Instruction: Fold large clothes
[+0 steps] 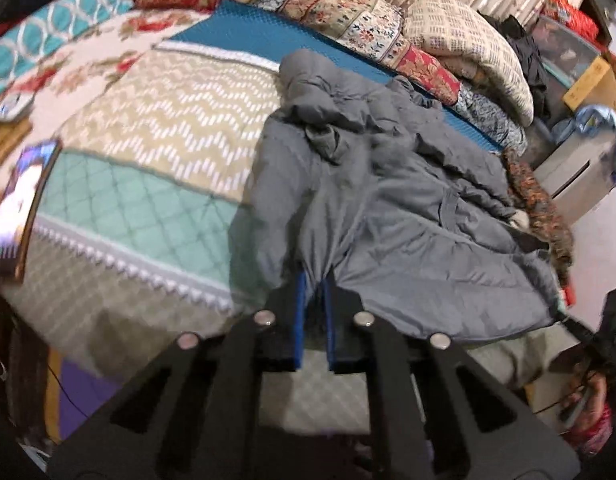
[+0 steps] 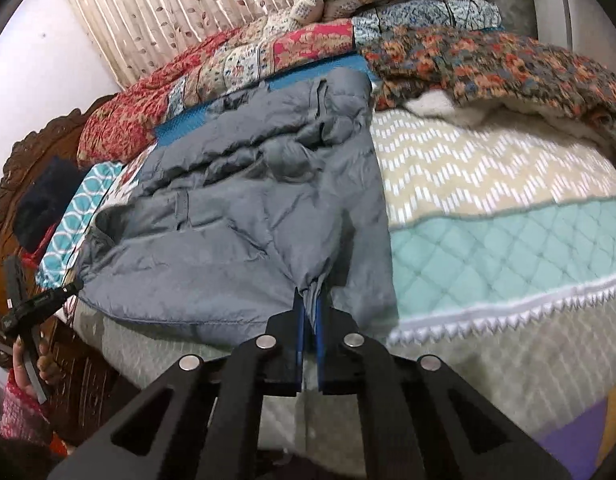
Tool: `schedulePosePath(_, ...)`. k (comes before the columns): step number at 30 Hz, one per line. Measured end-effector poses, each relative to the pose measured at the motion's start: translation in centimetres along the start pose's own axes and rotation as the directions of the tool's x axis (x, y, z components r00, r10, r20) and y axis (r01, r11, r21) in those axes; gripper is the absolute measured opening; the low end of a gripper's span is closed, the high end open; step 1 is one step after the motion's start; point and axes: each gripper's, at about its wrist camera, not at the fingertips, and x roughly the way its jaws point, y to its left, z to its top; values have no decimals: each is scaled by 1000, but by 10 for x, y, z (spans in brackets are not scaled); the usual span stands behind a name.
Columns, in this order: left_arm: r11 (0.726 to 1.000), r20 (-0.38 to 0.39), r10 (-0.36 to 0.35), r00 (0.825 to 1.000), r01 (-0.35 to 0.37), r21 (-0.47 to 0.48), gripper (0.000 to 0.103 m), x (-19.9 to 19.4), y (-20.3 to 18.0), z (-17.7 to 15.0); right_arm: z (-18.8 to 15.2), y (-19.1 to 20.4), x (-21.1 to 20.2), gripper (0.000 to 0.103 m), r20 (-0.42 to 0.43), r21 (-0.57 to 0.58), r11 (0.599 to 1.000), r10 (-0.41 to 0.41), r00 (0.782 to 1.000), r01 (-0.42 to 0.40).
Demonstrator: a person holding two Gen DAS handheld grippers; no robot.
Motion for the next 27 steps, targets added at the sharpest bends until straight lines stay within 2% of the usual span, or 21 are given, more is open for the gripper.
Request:
schedulePosePath(5,996,-82,85,993,-81,46,9,27,6,-19,-24,-17,37,111,-102,64,998,-15,995,22)
schedulePosePath(6,992,-90,117,989,-111,62,13,36,4,-21,-25,-18,41,111,-103,66,997,-19,994,26)
schedulePosePath(8,989,-86,137,987,-132,61,16,37,3,-21,-23,-12,39,109,-81,42,998,-40,996,43)
schedulePosePath(11,992,-47,123,991,-121,43,24,22,2,-15,-20,-8,23,105,-37,-2,999,-47,998,47)
schedulePosePath(12,992,-18,123,992,-123,34,36,12,3,-12,-19,-11,15,103,-17,4,999,-32,999,32)
schedulePosePath(13,992,16,125,992,-125,23,53,1,5,-10,-18,-14,10,99,-4,15,1000,-21,1000,21)
schedulePosePath(15,992,90,126,988,-127,-2,71,-20,9,-6,-16,-20,-7,94,45,41,999,9,999,-11)
schedulePosePath(17,993,165,121,979,-119,-21,74,-40,10,3,-9,-24,-20,85,94,44,999,16,995,-20)
schedulePosePath(19,994,201,111,973,-111,-13,84,-47,7,16,-1,-22,-28,77,138,43,999,18,990,-24)
schedulePosePath(20,993,204,113,972,-116,2,84,-45,3,24,6,-17,-28,73,152,35,999,26,988,-32)
schedulePosePath(24,980,169,105,980,-131,148,84,-15,-27,50,24,4,-9,70,123,-37,999,44,991,-39)
schedulePosePath(27,945,107,113,988,-140,294,84,30,-58,59,35,33,21,69,64,-130,991,45,997,-36)
